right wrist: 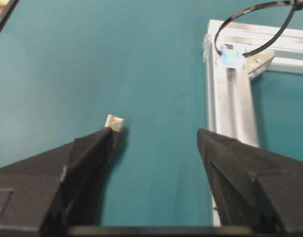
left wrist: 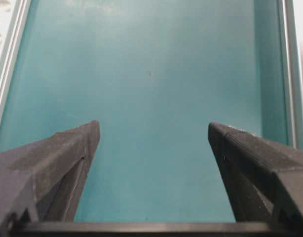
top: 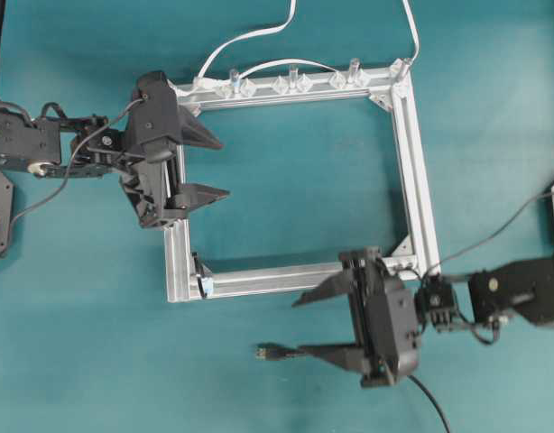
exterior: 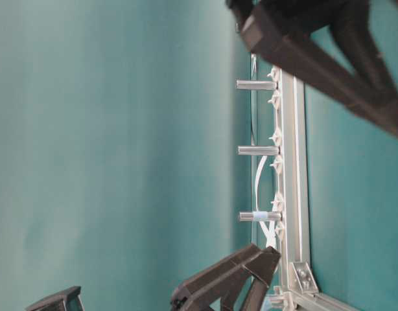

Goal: Insert the wire through the string loop located on the left side.
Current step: 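Lower the right gripper around the black cable behind the USB plug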

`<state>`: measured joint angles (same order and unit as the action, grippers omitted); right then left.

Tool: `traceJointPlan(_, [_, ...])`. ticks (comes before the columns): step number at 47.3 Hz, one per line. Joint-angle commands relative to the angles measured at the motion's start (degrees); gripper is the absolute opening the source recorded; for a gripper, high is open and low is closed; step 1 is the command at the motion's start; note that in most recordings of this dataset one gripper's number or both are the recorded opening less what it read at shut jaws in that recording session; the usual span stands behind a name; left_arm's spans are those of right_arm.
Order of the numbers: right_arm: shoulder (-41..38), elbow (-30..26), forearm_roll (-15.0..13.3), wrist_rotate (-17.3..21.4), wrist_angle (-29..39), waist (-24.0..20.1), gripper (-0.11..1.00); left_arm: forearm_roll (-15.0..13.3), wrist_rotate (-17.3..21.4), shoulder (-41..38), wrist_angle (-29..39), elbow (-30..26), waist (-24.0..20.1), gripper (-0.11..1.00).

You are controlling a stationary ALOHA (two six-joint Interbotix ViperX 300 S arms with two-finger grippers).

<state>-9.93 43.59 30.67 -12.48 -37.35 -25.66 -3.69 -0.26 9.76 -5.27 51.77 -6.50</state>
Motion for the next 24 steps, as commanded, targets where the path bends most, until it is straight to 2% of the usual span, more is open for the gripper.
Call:
traceJointPlan(1, [-0.4,-2.5,5.3,-2.4,-0.4,-2.0,0.74,0.2,0.1,0.5,-0.2,-0.3,0.3,0.9])
traceJointPlan(5, [-1.7,-3.8,8.9,-4.6,-0.8,-3.2,0.74,0.2,0.2,0.5,-0.3,0.0,0.2,0.9])
traceJointPlan(11, [-3.7,-5.3,12.4,-6.0,-1.4,-4.0,0.74,0.2,0.1,1.0,-0.2,0.4,0.2,0.9])
traceJointPlan(24, [-6.5,-7.4,13.1,-6.0,-1.1,-4.4,0.74,0.2,0.0,1.1,-0.2,0.5,0.2,0.9])
